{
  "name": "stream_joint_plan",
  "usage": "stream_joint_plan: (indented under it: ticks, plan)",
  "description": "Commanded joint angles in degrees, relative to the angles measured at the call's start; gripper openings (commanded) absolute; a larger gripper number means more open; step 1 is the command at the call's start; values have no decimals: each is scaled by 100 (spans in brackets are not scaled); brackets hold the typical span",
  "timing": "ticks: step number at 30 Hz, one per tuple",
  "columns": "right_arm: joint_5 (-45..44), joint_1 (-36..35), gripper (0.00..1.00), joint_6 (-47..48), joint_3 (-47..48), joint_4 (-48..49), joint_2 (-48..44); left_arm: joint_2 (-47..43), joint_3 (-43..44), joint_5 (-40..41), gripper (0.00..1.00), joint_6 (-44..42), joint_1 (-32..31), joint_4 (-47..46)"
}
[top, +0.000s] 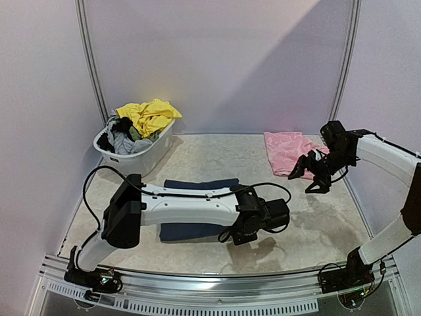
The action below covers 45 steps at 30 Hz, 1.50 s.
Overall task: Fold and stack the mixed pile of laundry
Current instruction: Pick up the square-folded tank top from the center of the board, then pass from the left arm to the right
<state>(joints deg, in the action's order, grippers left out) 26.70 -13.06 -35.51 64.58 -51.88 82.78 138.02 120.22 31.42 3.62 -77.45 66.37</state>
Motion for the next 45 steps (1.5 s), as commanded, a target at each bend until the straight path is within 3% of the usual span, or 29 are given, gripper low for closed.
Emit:
stream_joint_plan:
  ticks: [1, 19, 29, 45]
  plan:
    - [740, -7, 87, 44, 6, 937, 374, -462, -188, 98, 0, 373, 79, -67]
    - [1514, -1020, 89, -719, 506, 2872, 2177, -1058, -652, -186, 0, 1172, 538, 32]
    - [1593, -1485, 89, -987, 946, 3197, 2922, -1083, -628, -241, 0, 1194, 556, 102]
    - [1672, -1713, 77, -1057, 1034, 3429, 3682, -1292, -268, -17, 0, 1137, 564, 262]
